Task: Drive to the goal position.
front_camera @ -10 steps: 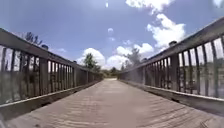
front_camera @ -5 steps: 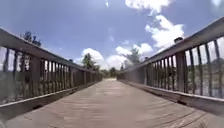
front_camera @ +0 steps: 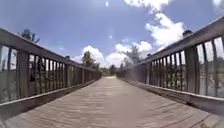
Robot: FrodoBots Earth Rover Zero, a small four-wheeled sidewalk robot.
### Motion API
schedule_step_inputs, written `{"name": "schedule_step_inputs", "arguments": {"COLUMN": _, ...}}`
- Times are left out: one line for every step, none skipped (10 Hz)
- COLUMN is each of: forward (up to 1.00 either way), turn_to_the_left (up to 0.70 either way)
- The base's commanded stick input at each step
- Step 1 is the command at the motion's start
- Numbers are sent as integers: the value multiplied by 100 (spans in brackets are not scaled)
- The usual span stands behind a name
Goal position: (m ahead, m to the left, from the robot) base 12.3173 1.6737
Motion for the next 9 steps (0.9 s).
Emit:
{"name": "schedule_step_inputs", "arguments": {"forward": 45, "turn_to_the_left": 0}}
{"name": "schedule_step_inputs", "arguments": {"forward": 45, "turn_to_the_left": 0}}
{"name": "schedule_step_inputs", "arguments": {"forward": 45, "turn_to_the_left": 0}}
{"name": "schedule_step_inputs", "arguments": {"forward": 45, "turn_to_the_left": 0}}
{"name": "schedule_step_inputs", "arguments": {"forward": 45, "turn_to_the_left": 0}}
{"name": "schedule_step_inputs", "arguments": {"forward": 45, "turn_to_the_left": 0}}
{"name": "schedule_step_inputs", "arguments": {"forward": 45, "turn_to_the_left": 0}}
{"name": "schedule_step_inputs", "arguments": {"forward": 45, "turn_to_the_left": 0}}
{"name": "schedule_step_inputs", "arguments": {"forward": 45, "turn_to_the_left": 0}}
